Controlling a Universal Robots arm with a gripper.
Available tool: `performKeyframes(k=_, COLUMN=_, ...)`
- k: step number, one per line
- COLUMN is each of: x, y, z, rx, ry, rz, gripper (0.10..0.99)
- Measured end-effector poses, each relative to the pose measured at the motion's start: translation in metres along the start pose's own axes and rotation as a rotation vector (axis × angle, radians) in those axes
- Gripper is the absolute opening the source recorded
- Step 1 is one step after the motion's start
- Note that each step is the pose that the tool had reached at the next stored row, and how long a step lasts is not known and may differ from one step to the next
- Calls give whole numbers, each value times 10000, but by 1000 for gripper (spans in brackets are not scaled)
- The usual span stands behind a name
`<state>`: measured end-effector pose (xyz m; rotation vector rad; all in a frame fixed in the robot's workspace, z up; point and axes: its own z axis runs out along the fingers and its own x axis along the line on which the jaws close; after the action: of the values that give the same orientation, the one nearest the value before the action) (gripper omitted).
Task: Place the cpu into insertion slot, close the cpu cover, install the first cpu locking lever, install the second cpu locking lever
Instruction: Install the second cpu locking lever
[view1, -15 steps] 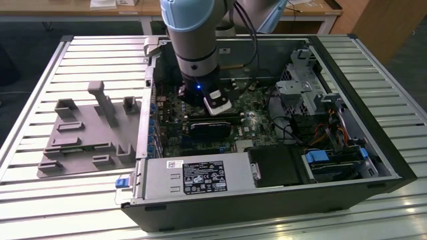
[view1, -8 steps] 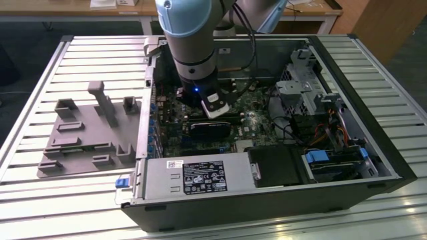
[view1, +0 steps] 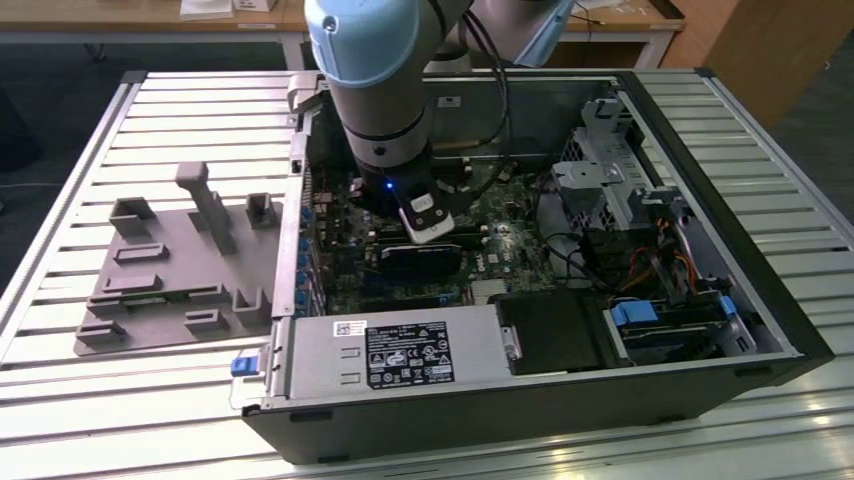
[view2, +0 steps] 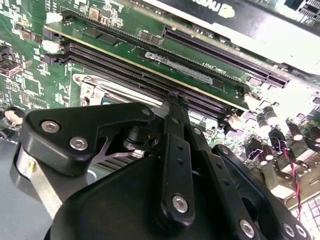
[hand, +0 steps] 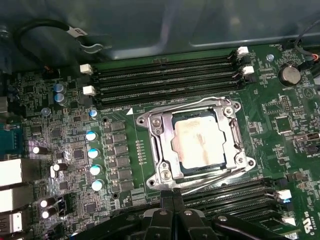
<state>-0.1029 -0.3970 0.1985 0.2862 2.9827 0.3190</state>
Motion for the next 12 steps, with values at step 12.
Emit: performKeyframes(k=12, x=49, y=-22, z=63, rx=-462, ry=79, rz=67, gripper=102)
